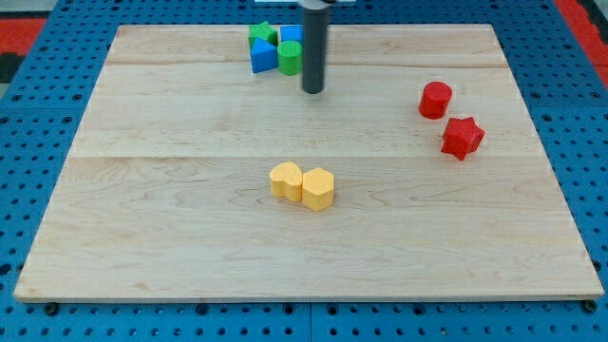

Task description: Nudge the green star and blue cube right a bit

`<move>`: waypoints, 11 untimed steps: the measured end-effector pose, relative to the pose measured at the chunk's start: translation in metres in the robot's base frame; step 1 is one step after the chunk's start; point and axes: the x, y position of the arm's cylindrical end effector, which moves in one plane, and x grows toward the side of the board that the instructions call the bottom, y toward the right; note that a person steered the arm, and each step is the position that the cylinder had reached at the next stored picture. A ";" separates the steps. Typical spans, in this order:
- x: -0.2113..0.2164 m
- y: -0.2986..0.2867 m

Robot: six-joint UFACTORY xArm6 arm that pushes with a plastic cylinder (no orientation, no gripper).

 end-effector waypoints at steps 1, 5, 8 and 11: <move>0.000 -0.071; -0.033 -0.200; -0.088 -0.202; -0.124 -0.105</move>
